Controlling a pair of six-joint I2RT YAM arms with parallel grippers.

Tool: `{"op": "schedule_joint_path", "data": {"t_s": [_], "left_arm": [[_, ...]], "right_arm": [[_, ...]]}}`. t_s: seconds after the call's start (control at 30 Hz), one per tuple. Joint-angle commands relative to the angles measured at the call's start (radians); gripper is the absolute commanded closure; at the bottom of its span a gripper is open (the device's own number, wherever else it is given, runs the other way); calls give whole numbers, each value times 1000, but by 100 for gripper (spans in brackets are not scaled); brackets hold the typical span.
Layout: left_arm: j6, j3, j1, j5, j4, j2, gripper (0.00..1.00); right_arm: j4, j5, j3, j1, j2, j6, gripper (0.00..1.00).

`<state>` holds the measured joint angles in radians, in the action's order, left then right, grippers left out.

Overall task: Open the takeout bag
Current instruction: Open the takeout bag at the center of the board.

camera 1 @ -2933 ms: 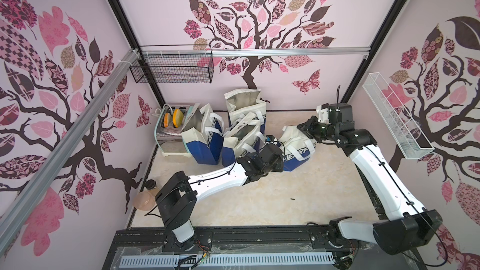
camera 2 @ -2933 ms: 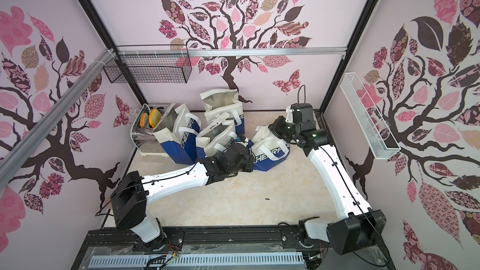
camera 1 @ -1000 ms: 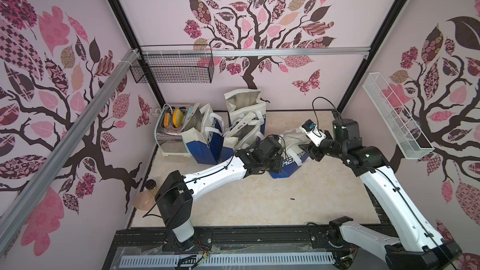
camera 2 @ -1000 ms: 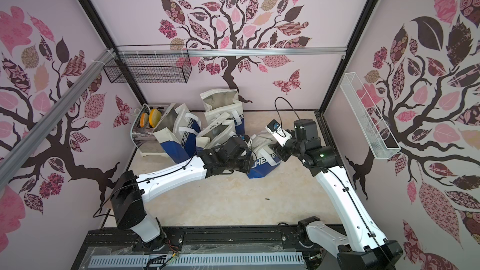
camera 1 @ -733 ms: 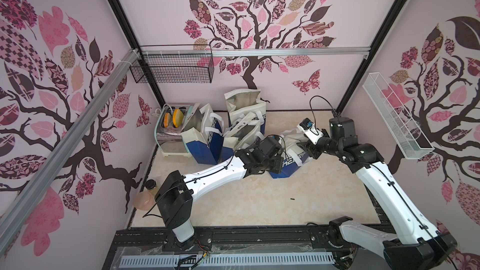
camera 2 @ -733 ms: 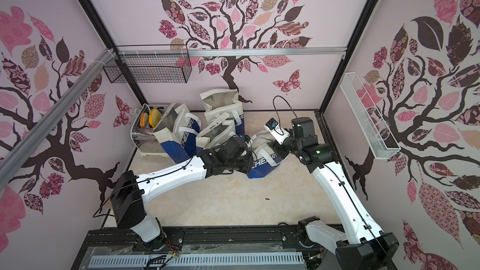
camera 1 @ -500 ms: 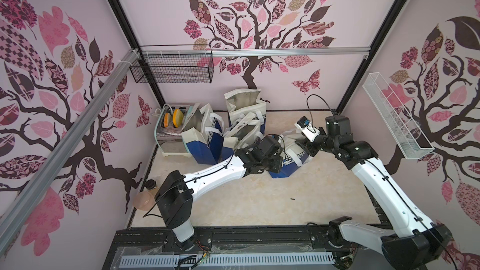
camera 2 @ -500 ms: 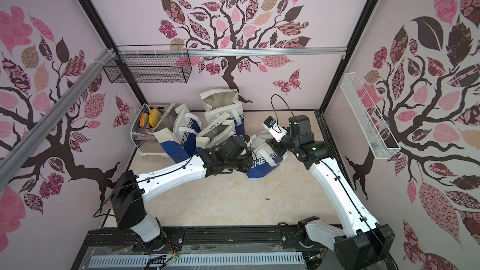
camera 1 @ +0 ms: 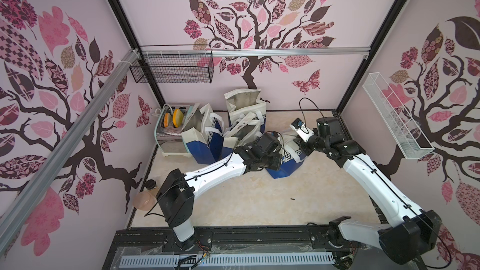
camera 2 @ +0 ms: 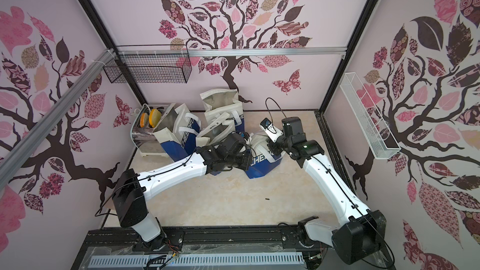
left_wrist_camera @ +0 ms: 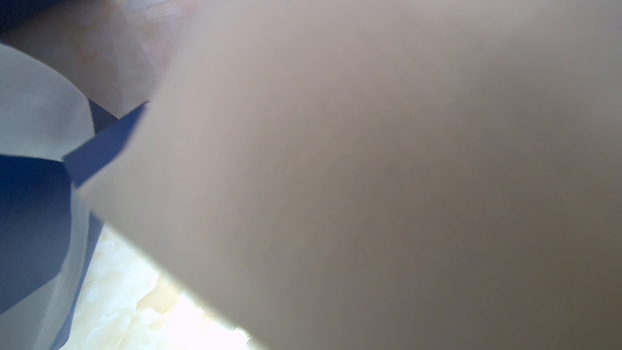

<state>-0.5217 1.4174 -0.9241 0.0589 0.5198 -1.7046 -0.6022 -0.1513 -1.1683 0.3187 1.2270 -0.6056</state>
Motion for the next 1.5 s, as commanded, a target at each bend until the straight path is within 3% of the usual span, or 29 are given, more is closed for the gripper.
{"op": "schedule_joint_path", "data": {"t_s": [0.0, 0.33, 0.53, 0.67, 0.8, 0.83, 1.0, 1.13, 1.23, 1.47], "left_arm": [[29, 23, 4, 12, 13, -17, 100], [52, 29, 8, 10, 26, -25, 100], [58, 29, 10, 10, 29, -24, 100], [63, 27, 13, 9, 32, -24, 100], [63, 22, 14, 7, 32, -21, 100], [61, 21, 16, 7, 32, -20, 100], [53, 15, 17, -2, 42, -20, 100], [43, 26, 20, -25, 86, -28, 100], [36, 35, 22, -48, 126, -35, 100], [15, 7, 22, -60, 154, -41, 100]], "right_arm": [[84, 54, -11, 11, 4, 36, 72], [114, 3, -27, 41, 43, 37, 66], [116, 34, -73, 60, 99, 24, 67], [102, 77, -104, 61, 127, 16, 75], [121, 130, -106, 62, 123, 19, 100], [132, 151, -109, 63, 121, 30, 100], [23, 326, -224, 89, 158, 49, 100], [-137, 594, -354, 160, 207, -7, 100], [-262, 762, -468, 203, 240, 66, 100], [-589, 964, -601, 280, 328, 205, 100]]}}
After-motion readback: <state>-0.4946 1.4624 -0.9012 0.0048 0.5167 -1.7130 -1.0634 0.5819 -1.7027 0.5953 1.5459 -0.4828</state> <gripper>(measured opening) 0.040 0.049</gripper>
